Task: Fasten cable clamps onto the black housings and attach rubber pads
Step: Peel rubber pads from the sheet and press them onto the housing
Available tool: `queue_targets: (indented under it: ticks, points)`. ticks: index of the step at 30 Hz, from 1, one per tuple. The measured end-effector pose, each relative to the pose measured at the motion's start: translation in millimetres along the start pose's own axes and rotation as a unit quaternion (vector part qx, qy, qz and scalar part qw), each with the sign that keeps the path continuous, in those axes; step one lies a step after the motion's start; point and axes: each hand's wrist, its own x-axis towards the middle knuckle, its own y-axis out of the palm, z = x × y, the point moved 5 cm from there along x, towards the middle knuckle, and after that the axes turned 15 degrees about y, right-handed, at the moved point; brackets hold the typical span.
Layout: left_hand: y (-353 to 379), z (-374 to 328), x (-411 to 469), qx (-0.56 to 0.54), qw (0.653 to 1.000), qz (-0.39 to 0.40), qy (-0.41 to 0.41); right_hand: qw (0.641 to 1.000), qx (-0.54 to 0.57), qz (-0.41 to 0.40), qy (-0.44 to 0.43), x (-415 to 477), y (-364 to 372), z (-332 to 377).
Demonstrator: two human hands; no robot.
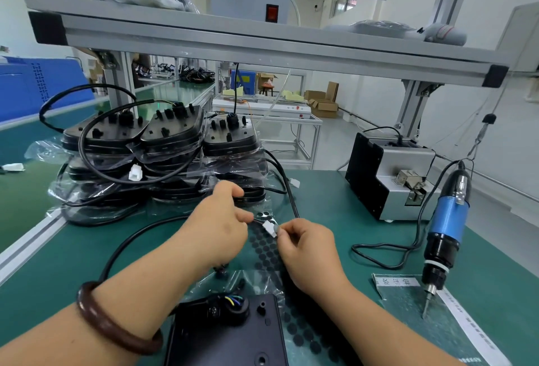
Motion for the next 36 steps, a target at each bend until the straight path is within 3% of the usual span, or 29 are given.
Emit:
queue_targets:
  ticks: [7, 16, 18, 20, 23, 25, 29, 36]
  points:
    - [28.9, -0.5, -5.2, -0.164, 0.985, 0.044, -0.025, 0.999, -0.015, -0.020, -0.040, -6.5, -1.9, 8.7]
    - [24.1, 7.7, -2.2, -0.186, 0.982, 0.006, -0.016, 0.990, -0.061, 0.053, -0.115, -15.7, 3.1, 20.4]
    - [19.8, 10.7, -1.0, -0.237, 0.971, -0.033, -0.024, 0.996, -0.018, 0.046, -0.074, -12.5, -0.2, 17.4]
    - [15.0, 13.6, -1.0, -0.334, 0.940, -0.053, -0.041, 0.994, 0.093, 0.045, 0.024, -5.8, -5.9, 8.7]
    - [13.7, 14.7, -3.6, -0.442, 0.896, -0.021, -0.039, 0.931, 0.299, 0.149, 0.147, -5.3, 1.1, 3.9]
    - [16.1, 14.0, -5.3, -0.440, 0.898, 0.007, -0.013, 0.907, 0.342, 0.191, 0.154, -7.4, 4.7, 7.8]
    - [22.3, 9.9, -5.7, -0.408, 0.912, 0.040, 0.026, 0.912, 0.333, 0.204, 0.126, -9.6, 4.5, 13.5]
    - [22.7, 11.2, -3.0, -0.391, 0.919, 0.029, 0.039, 0.895, 0.368, 0.215, 0.134, -10.2, 2.9, 15.6]
